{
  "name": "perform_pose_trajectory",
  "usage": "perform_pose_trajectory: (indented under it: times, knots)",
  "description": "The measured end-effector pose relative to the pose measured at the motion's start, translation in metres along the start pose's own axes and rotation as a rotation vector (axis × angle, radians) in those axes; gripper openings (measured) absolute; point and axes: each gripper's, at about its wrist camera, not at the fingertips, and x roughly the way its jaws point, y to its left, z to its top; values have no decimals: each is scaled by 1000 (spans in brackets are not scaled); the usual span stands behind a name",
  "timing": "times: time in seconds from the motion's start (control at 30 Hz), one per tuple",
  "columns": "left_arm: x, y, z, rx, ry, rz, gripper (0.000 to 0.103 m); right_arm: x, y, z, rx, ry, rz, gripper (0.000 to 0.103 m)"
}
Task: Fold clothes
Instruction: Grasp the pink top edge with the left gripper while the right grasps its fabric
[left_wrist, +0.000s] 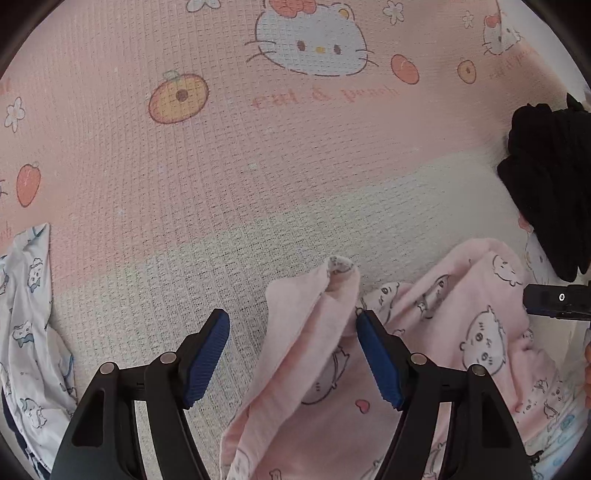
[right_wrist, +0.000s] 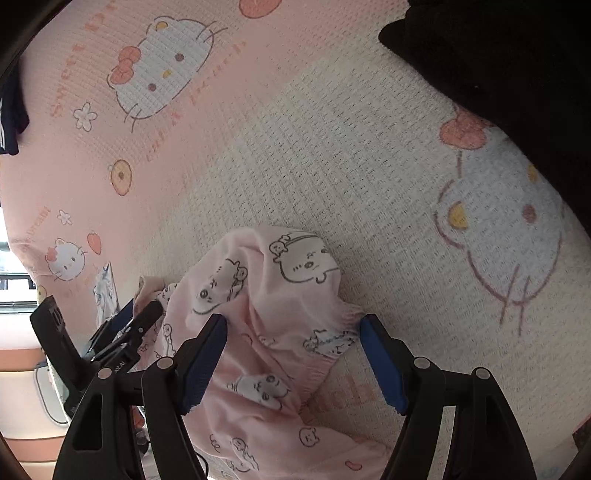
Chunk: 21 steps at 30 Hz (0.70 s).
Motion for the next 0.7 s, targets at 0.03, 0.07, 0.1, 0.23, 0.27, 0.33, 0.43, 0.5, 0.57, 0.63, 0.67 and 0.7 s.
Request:
perform_pose_trajectory:
  times: [0.03,0.07,0.1,0.23,0.27,0.33,0.43,0.5,0.57,0.63,0.67,0.7]
  knots:
    - [4,2,0,-1,1,-3,70,2,1,1,-6,-2,-2,74]
    - [8,4,-2,-9,10,-4,70,3,2,2,-11,-3,-4,74]
    - [12,6,-3,-18,15,-8,70,5,4,4,-17,-5,-5,74]
    - [13,10,-10,-26,-18,-9,61,12,9,8,-39,-12,-13,74]
    - [12,9,-12,-22,-26,-12,53,13,10,10,-45,-13,-14,74]
    - [13,5,-14,-10,-33,-18,45,17,12,12,-56,-17,-18,74]
    - [14,-1,-18,0,-44,-15,33,20,21,9,-120,-40,-53,68]
    - [13,0,-23,-37,-56,-16,30,20,32,2,-205,-69,-99,53]
    - [13,4,-28,-81,-64,-41,25,21,38,0,-242,-66,-101,45]
    - [13,11,-33,-120,-64,-58,24,19,39,-1,-244,-70,-75,33]
    - [13,14,-36,-129,-70,-69,23,17,39,-1,-237,-71,-55,27]
    - [10,18,-39,-142,-78,-81,22,14,38,0,-228,-80,-40,25]
